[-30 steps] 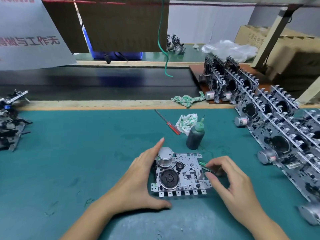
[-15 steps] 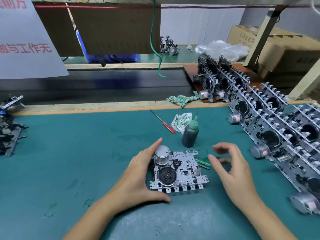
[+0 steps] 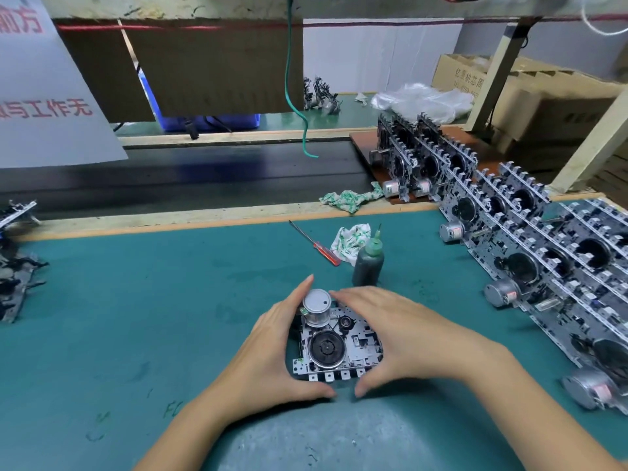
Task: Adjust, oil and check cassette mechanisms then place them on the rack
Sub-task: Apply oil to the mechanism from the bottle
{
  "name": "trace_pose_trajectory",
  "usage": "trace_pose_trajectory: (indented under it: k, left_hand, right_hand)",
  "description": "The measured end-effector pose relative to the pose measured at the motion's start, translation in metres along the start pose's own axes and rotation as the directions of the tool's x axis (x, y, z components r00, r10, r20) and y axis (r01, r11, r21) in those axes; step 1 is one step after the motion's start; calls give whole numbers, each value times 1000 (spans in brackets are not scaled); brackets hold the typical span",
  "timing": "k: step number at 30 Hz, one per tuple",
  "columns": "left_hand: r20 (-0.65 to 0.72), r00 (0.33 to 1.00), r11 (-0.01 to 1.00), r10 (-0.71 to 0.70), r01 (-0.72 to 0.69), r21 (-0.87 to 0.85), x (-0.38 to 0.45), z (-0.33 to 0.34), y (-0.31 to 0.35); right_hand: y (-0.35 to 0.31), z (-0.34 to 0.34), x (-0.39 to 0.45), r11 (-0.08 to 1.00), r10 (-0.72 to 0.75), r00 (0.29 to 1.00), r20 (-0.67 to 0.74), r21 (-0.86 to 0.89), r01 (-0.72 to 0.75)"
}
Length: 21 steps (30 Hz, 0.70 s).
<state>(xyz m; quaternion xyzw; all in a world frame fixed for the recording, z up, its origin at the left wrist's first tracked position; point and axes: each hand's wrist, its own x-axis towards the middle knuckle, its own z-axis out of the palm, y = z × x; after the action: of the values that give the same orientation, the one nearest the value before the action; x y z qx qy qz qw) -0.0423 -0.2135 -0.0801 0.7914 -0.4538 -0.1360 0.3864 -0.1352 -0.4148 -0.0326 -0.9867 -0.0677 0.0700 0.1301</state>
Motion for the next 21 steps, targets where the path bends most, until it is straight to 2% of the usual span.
trace_pose_trajectory:
  k: [2,3,4,5,6,7,8,9,11,13,16,18,21]
  left_hand:
    - [10,1000,1000,-2,2,-10,0,-1,0]
    - [17,1000,1000,-3,3,-13,0,-1,0]
    - [22,1000,1000,-3,3,-15,-1,-2,1]
    - [26,1000,1000,0,0,-16,-1,-2,1]
    - [28,1000,1000,3,-2,-18,-1,-2,1]
    - [29,1000,1000,4,-4,-21,-2,-2,2]
    - [30,1000,1000,6,-5,-22,-2,-3,2]
    - [31,999,1000,9,-8,-20,-2,-3,2]
    - [33,999,1000,16,-16,-5,-2,-3,2]
    - [21,999,1000,30,-30,-4,-2,-3,2]
    - [9,998,998,61,-61,9,-2,-4,5]
    - [-2,997,997,79,-79,21,-2,-4,6]
    - [-18,996,996,83,-83,19,-2,-4,5]
  right_hand:
    - [-4,-3,-1,997,6,998,-56,78,-1]
    - [-7,-6,-1,979,47,988,-147,204,-16]
    - [-8,-8,-3,934,125,944,-307,358,-7]
    - [-8,-9,-4,868,250,834,-492,496,33]
    - [-4,-10,-5,809,394,663,-637,583,79]
    - [-1,-11,-3,767,513,505,-694,635,94]
    - [3,-11,2,720,600,433,-673,690,74]
    - [7,-10,8,660,663,444,-602,750,31]
    - [13,-4,23,501,740,561,-371,861,-92]
    - [16,6,33,429,750,614,-246,888,-168]
    - [19,19,37,534,715,640,-280,810,-241]
    - [20,22,37,566,693,657,-296,788,-242]
    - [20,23,38,566,645,671,-365,818,-99]
